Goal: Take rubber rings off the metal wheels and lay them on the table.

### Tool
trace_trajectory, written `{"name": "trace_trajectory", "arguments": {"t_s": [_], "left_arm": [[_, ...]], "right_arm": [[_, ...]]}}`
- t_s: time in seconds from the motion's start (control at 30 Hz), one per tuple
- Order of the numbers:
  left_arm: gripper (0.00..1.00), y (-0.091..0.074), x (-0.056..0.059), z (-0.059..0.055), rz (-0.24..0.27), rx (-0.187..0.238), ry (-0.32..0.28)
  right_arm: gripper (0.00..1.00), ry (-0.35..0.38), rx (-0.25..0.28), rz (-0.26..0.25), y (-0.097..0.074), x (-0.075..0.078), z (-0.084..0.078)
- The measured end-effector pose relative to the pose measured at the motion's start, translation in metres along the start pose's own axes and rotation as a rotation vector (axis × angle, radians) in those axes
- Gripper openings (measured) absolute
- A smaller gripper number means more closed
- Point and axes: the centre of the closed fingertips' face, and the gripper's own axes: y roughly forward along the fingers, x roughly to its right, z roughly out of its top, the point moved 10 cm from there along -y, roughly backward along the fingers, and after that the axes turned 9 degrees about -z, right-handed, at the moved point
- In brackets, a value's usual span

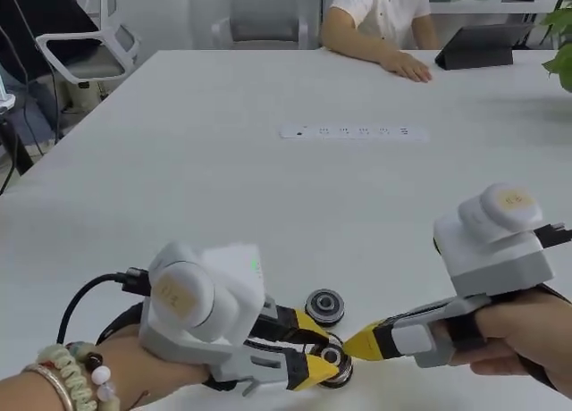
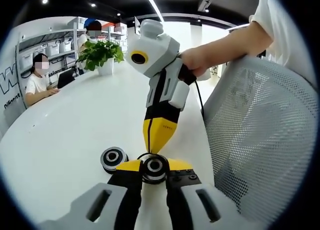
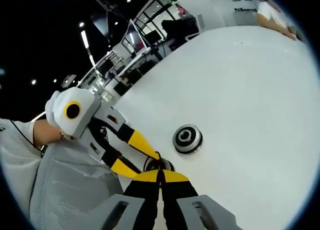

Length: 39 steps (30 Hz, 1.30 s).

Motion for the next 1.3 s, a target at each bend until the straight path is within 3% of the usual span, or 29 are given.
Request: {"name": "trace_trajectory", "arguments": {"t_s": [0.13,0.43,0.67,0.83,0.97,1.1,1.3], "left_arm": [[0.19,-0.006,-0.001,0.008,0.009,0.035,-0.008],[0.38,-0.014,0.008,0.026,-0.012,0.049,0.045],[0.45,-0.02,0.012,0.035,-0.04,0.065,0.043],[0.56,-0.026,0.014,0.046,-0.029,0.082,0.058],[0.6,-0.031,0.018,0.055,-0.049,0.108,0.015],[0.7,-0.038,0.027,0.06,-0.081,0.096,0.03],[0.77,-0.054,0.033,0.064,-0.066,0.09,0.041]], "right_arm": [[0.0,0.005,0.012,-0.001,-0.002,0.0,0.001],[0.0,0.002,0.023,-0.008,-0.005,-0.001,0.003],[0.0,-0.021,0.032,-0.036,-0.012,0.001,0.007],[0.0,-0.033,0.052,-0.058,-0.018,0.004,0.011],[0.0,-0.038,0.072,-0.081,-0.023,0.005,0.013],[0.0,-0.032,0.103,-0.092,-0.029,0.006,0.016],[0.0,-0.028,0.139,-0.108,-0.036,0.004,0.019]]}}
